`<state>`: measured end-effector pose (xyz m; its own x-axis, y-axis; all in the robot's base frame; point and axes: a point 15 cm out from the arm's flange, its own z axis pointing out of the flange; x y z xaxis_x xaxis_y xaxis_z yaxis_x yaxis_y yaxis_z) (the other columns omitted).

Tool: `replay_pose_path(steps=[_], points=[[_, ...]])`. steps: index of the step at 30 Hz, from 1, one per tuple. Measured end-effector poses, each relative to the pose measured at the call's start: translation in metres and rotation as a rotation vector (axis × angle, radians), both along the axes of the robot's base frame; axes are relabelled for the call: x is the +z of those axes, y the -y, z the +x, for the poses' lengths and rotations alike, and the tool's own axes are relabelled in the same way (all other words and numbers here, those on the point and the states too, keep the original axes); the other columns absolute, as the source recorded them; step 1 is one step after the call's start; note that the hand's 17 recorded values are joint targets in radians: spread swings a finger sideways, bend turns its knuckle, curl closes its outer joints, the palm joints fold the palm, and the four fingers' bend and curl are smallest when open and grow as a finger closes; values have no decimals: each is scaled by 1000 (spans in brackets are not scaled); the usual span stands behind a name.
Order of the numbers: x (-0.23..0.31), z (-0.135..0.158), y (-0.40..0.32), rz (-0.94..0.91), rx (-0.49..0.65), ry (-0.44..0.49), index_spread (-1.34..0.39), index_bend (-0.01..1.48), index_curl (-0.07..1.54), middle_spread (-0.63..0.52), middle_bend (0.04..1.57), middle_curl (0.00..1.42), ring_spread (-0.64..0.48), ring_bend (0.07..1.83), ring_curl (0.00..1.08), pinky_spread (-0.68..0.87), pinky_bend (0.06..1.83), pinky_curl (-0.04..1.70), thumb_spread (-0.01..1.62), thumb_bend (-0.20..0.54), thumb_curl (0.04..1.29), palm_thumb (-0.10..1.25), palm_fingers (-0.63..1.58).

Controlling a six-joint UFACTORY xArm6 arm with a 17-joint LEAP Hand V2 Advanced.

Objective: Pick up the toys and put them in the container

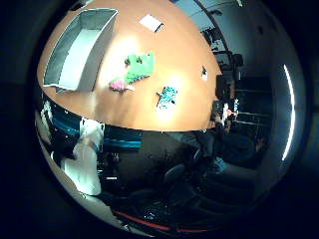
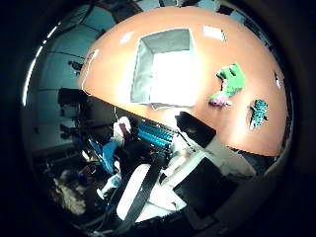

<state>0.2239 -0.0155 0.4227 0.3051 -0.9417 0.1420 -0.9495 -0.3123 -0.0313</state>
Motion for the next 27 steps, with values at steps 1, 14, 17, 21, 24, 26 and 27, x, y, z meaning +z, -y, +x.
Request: replay_pose_path(steps=[1, 14, 17, 21, 24, 26, 27], points=[[0, 2, 2, -1, 3, 1, -428, 180, 337, -95, 190, 331, 125, 277, 186, 383, 267, 239, 1104, -20, 296, 691, 291], [-1, 29, 64, -168, 38, -8, -410, 173, 322, -76, 183, 310, 152, 234, 216, 373, 257, 282, 1082, -21, 302, 690, 205], [-4, 44, 84, -228, 67, 7, -406, 171, 318, -75, 183, 307, 156, 231, 223, 375, 256, 289, 1078, -20, 305, 693, 187], [-22, 63, 112, -315, 94, 14, -402, 171, 313, -68, 185, 305, 156, 224, 231, 376, 260, 298, 1072, -21, 306, 694, 164], [-38, 78, 131, -341, 97, 21, -403, 172, 310, -66, 187, 306, 156, 220, 237, 375, 256, 304, 1057, -23, 307, 686, 159], [-52, 83, 143, -344, 90, 10, -405, 171, 307, -65, 188, 306, 156, 219, 240, 375, 255, 307, 1052, -24, 309, 683, 158], [-60, 86, 147, -344, 92, 10, -408, 171, 307, -65, 188, 306, 157, 218, 242, 375, 254, 309, 1050, -25, 310, 679, 158]])
